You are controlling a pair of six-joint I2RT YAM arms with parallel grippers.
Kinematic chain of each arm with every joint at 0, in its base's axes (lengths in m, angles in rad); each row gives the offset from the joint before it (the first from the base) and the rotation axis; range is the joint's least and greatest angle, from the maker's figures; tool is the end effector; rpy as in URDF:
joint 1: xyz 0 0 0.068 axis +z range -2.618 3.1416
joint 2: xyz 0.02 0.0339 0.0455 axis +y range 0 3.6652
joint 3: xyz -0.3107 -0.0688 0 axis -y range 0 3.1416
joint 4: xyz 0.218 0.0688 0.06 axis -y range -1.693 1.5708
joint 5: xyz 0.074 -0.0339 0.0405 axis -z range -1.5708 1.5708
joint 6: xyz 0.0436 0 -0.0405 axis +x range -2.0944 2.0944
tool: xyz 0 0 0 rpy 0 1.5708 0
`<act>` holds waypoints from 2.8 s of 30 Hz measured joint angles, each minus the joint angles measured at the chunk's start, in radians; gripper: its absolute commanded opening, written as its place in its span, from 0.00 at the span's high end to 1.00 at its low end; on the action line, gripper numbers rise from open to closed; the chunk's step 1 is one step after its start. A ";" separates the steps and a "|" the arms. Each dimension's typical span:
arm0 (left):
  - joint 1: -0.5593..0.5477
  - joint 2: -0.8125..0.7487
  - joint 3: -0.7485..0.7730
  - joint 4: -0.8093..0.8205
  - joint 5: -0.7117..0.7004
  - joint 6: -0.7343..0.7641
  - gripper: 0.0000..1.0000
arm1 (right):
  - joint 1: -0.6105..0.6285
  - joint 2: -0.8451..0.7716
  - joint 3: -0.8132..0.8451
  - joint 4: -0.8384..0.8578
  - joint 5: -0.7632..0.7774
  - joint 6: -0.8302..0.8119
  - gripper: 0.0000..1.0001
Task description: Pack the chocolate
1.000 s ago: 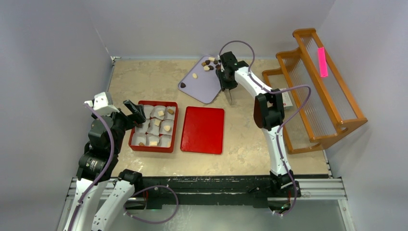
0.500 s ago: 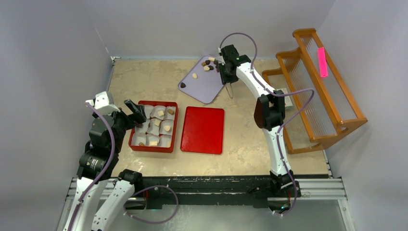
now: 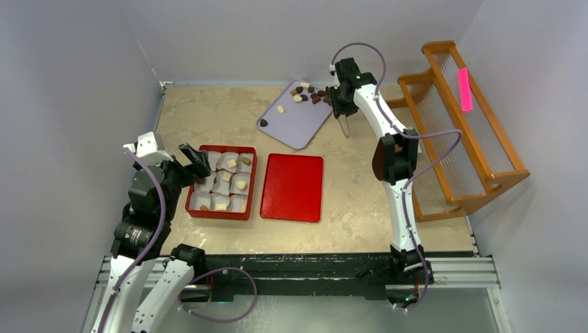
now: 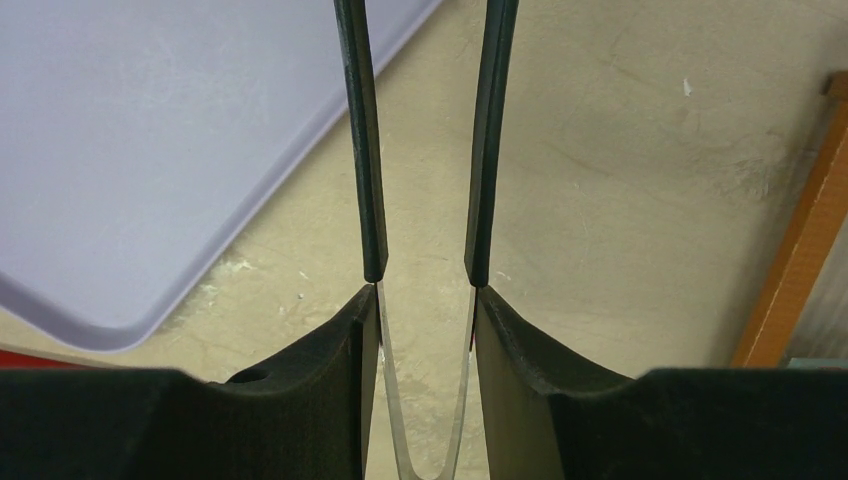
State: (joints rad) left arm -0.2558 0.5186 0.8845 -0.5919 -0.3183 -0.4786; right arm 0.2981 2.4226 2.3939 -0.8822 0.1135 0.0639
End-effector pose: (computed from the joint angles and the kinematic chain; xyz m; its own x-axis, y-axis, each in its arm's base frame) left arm 0.0467 0.0019 0.3757 -0.1672 -0.4084 -0.8974 -0.1484 0.9102 -0.3866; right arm 0.5227 0.1555 0.2792 -0.7681 -0.1696 -0.6175 -0.1768 0.9830 -0.0502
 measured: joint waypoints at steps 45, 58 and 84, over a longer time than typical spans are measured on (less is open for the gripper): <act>0.000 0.006 0.000 0.006 0.008 0.000 0.02 | 0.031 0.185 0.106 0.044 -0.079 -0.122 0.55; 0.000 0.006 0.000 0.006 0.008 0.000 0.02 | 0.042 0.189 0.119 0.077 -0.077 -0.134 0.56; 0.000 0.006 0.000 0.006 0.008 0.000 0.02 | 0.055 0.162 0.049 0.160 -0.053 -0.144 0.68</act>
State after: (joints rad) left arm -0.2554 0.5243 0.8845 -0.5858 -0.3103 -0.4786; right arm 0.3527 2.5843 2.4432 -0.7223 0.0608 -0.0799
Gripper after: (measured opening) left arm 0.985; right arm 0.348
